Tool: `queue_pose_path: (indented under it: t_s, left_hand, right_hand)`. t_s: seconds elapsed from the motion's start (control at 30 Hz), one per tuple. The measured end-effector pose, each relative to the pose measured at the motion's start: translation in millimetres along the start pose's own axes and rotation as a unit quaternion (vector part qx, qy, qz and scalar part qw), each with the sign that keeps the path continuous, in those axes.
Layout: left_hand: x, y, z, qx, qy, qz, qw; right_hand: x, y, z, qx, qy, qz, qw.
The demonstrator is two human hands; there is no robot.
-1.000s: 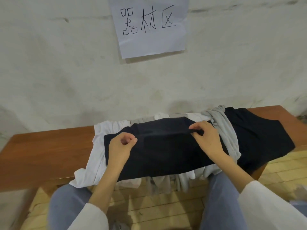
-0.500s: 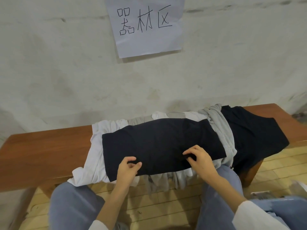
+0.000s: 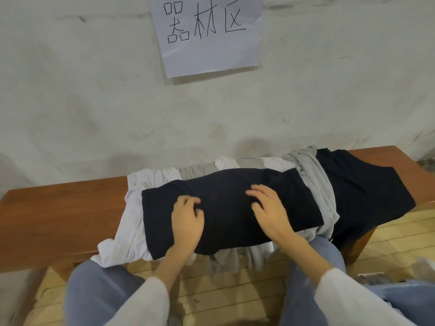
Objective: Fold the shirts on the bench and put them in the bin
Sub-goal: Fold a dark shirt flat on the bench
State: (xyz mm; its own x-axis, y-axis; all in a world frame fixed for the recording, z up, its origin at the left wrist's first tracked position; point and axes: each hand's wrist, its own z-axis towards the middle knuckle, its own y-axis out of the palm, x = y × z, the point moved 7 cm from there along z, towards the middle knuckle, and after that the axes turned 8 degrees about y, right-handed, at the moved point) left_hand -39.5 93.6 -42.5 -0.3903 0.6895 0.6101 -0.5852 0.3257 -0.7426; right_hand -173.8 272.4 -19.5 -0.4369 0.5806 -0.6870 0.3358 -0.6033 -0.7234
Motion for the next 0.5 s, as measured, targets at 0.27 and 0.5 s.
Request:
queue_pose_path:
  t_s: [0.27, 0.5]
  left_hand:
    - [-23, 69, 35, -0.223, -0.006, 0.216, 0.95]
    - [-77, 23, 31, -0.183, -0.024, 0.206, 0.961]
  right_hand:
    - [21, 81, 52, -0.091, 0.044, -0.272, 0.957]
    - [28, 33, 37, -0.052, 0.079, 0.016, 0.995]
